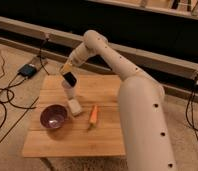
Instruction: Place the eraser in the ceramic cup
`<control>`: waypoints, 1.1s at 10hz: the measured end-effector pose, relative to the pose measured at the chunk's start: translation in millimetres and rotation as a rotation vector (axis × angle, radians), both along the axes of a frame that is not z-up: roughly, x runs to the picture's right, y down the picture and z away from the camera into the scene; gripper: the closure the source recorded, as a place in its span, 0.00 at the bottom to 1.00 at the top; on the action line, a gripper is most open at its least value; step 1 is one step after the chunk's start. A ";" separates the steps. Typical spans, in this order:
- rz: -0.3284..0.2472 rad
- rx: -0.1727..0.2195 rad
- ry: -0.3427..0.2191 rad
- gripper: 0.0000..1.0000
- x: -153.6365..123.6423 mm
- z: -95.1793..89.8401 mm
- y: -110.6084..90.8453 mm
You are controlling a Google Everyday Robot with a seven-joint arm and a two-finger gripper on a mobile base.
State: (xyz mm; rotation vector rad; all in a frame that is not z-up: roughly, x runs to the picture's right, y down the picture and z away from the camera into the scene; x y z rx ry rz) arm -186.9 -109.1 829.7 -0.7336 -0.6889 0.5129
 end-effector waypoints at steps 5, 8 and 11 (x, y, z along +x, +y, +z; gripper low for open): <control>-0.008 -0.024 0.008 1.00 -5.8 16.3 1.4; -0.020 -0.029 0.022 0.90 -10.6 25.1 7.5; -0.037 -0.030 0.035 0.57 -15.7 30.1 13.9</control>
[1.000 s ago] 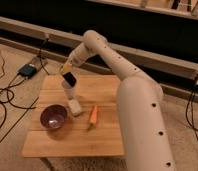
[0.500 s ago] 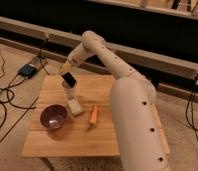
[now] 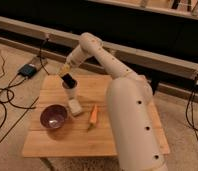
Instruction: Place the eraser in the ceramic cup
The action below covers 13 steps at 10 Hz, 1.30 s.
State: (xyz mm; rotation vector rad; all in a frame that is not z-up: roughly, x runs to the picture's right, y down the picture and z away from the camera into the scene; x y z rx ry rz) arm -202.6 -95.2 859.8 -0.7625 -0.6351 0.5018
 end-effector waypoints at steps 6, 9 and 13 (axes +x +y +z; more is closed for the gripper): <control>-0.013 0.008 0.013 0.20 -2.8 1.1 4.0; -0.010 0.015 0.018 0.20 -2.5 -0.2 3.1; 0.002 0.031 0.023 0.20 1.6 -7.1 -3.3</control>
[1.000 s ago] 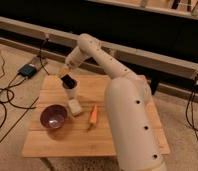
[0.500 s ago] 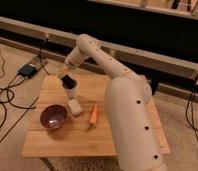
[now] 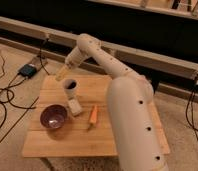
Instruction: Place the eraser in the ceramic cup
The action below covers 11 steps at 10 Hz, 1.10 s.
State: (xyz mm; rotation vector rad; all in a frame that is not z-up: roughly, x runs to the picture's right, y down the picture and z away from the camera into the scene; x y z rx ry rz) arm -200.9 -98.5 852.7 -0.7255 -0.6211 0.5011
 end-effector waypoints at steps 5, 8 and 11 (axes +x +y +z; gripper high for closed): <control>0.011 0.087 0.127 0.20 31.0 -9.1 -25.6; 0.009 0.087 0.128 0.20 30.7 -8.4 -24.8; 0.010 0.087 0.129 0.20 31.5 -8.3 -25.0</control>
